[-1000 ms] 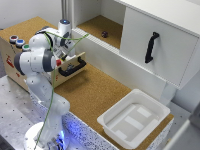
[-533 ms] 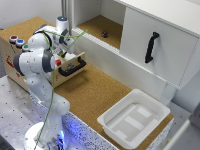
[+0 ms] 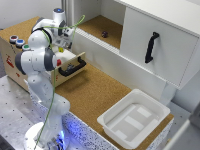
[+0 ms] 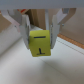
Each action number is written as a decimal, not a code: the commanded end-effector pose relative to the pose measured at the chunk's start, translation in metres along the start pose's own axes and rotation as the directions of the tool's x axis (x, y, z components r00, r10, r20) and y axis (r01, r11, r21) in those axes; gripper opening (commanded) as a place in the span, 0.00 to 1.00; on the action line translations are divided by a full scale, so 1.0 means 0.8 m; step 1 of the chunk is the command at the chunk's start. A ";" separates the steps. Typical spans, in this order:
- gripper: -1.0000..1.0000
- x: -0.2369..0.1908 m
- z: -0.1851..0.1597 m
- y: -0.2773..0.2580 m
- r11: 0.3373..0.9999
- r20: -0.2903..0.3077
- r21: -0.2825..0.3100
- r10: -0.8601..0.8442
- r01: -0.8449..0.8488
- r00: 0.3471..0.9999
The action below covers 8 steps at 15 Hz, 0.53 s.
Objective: Rotate the yellow block towards the left
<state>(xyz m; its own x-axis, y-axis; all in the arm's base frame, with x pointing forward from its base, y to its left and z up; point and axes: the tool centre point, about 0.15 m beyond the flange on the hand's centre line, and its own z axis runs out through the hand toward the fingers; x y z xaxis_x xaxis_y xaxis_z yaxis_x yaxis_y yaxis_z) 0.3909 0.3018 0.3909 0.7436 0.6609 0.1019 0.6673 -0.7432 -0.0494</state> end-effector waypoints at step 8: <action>0.00 0.022 0.054 -0.004 0.711 0.168 0.051 -0.698 0.701 0.696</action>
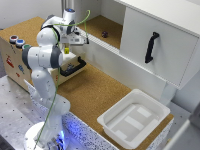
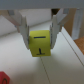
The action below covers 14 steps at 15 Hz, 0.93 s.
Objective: Rotate the yellow block towards the left
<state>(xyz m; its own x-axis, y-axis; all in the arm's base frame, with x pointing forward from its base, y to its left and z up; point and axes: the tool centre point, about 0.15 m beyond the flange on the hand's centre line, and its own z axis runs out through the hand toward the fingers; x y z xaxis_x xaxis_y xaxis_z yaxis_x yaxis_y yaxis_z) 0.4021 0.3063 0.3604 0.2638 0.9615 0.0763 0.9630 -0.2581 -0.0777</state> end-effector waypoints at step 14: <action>1.00 -0.003 0.010 -0.017 0.976 0.071 -0.060 -0.206 0.210 0.976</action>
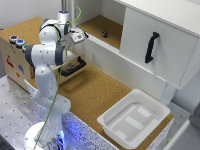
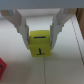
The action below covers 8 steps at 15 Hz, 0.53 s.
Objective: Rotate the yellow block towards the left
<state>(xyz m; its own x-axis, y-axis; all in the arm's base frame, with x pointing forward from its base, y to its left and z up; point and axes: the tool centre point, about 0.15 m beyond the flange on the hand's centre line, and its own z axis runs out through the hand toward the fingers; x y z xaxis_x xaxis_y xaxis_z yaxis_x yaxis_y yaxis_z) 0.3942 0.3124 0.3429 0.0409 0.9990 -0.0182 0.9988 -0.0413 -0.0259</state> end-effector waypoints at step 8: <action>1.00 -0.012 -0.060 -0.042 0.996 -0.093 -0.023 0.089 -0.092 0.992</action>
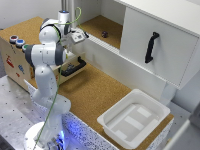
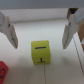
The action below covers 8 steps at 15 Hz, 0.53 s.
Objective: Rotate the yellow block towards the left
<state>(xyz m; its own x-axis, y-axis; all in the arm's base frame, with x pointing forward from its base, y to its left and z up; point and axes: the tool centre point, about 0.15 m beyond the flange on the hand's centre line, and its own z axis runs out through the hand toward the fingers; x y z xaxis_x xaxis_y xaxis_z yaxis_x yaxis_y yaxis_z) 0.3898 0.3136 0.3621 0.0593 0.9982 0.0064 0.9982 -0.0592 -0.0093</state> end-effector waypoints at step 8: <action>1.00 -0.003 -0.069 -0.095 0.846 -0.031 -0.002 0.533 -0.533 0.846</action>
<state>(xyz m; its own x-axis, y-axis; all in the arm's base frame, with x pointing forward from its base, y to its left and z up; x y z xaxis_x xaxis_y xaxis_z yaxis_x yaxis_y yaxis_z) 0.3439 0.3151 0.4136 0.3006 0.9521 0.0568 0.9531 -0.2977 -0.0544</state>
